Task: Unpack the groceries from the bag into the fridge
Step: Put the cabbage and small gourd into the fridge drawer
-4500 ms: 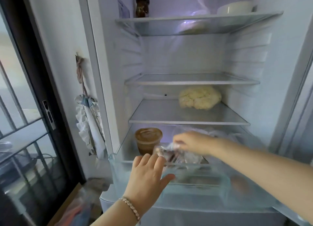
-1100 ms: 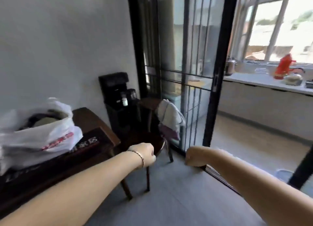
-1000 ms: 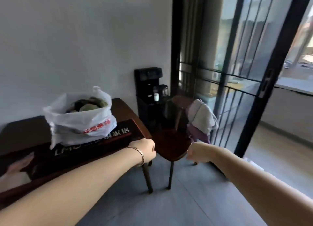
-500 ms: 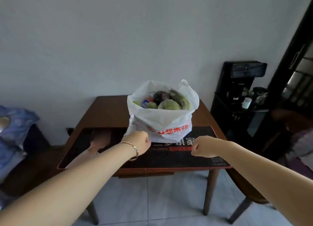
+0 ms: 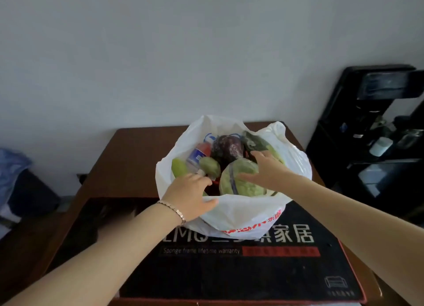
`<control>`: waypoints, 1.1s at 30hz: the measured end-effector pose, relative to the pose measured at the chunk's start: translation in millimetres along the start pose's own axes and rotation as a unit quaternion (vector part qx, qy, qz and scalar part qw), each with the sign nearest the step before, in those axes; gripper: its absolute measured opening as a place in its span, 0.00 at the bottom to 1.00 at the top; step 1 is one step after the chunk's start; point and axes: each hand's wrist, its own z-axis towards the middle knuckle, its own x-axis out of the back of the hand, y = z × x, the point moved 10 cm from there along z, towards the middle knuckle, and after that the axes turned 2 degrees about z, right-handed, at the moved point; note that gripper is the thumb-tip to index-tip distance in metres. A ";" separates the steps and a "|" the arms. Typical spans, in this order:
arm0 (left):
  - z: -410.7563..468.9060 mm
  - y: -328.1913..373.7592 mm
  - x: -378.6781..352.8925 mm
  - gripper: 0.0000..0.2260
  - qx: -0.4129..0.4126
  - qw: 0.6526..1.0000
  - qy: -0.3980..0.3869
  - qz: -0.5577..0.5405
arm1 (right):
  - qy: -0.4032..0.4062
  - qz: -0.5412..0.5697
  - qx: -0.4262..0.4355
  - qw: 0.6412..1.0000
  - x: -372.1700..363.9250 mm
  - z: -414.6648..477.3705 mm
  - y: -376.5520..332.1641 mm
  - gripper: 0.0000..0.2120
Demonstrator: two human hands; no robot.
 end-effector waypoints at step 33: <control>180.0 -70.3 -74.6 0.29 -0.039 0.994 -0.090 0.054 | -0.085 0.111 -0.074 0.987 -70.4 11.5 32.1 0.57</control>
